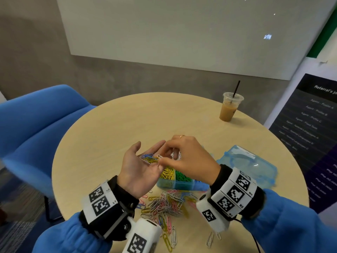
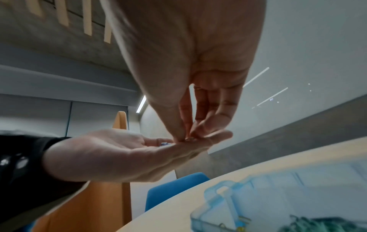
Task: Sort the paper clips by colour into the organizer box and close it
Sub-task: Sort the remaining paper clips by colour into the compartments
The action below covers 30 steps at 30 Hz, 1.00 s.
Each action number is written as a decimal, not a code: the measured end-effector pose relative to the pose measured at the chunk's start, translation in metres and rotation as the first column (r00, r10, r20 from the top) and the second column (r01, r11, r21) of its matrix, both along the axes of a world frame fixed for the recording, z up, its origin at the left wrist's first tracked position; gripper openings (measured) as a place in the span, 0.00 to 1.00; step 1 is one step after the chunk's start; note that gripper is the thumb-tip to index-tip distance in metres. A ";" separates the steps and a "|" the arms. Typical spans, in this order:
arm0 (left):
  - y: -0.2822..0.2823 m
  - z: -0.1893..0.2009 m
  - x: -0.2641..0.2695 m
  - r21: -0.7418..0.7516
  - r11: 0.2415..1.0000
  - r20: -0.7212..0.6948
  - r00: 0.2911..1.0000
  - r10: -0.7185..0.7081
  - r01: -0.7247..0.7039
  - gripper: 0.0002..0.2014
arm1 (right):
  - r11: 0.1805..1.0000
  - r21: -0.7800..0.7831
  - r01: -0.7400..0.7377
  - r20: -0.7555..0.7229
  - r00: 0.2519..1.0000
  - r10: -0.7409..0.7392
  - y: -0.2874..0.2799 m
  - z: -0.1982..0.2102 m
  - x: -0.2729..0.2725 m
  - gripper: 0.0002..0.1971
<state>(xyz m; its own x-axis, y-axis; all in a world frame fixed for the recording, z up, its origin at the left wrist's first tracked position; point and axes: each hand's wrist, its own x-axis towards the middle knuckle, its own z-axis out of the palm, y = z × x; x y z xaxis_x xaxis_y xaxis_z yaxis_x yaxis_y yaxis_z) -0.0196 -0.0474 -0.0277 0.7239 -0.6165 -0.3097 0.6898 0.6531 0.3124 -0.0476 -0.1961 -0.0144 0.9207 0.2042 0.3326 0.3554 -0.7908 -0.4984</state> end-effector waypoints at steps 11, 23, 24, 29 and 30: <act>-0.003 -0.006 -0.002 0.069 0.997 -0.051 0.999 0.020 -0.017 0.31 | 0.985 -0.151 0.077 -0.114 0.989 -0.095 -0.004 -0.005 0.022 0.06; 0.001 -0.007 0.001 -0.041 0.999 -0.054 0.998 -0.033 0.031 0.39 | 0.993 -0.060 -0.102 -0.010 0.995 0.101 0.007 -0.002 0.009 0.06; 0.000 -0.006 0.000 -0.045 0.998 -0.049 0.998 -0.041 0.039 0.38 | 0.990 -0.093 -0.102 -0.025 0.995 0.100 0.007 -0.004 0.010 0.07; -0.002 -0.005 -0.001 -0.062 0.997 -0.071 0.996 -0.055 0.050 0.29 | 0.985 -0.127 -0.120 -0.058 0.992 0.114 0.006 0.000 0.010 0.02; -0.003 -0.006 0.000 -0.054 0.997 -0.061 0.996 -0.058 0.054 0.28 | 0.986 -0.114 -0.123 -0.067 0.991 0.116 0.006 0.002 0.009 0.02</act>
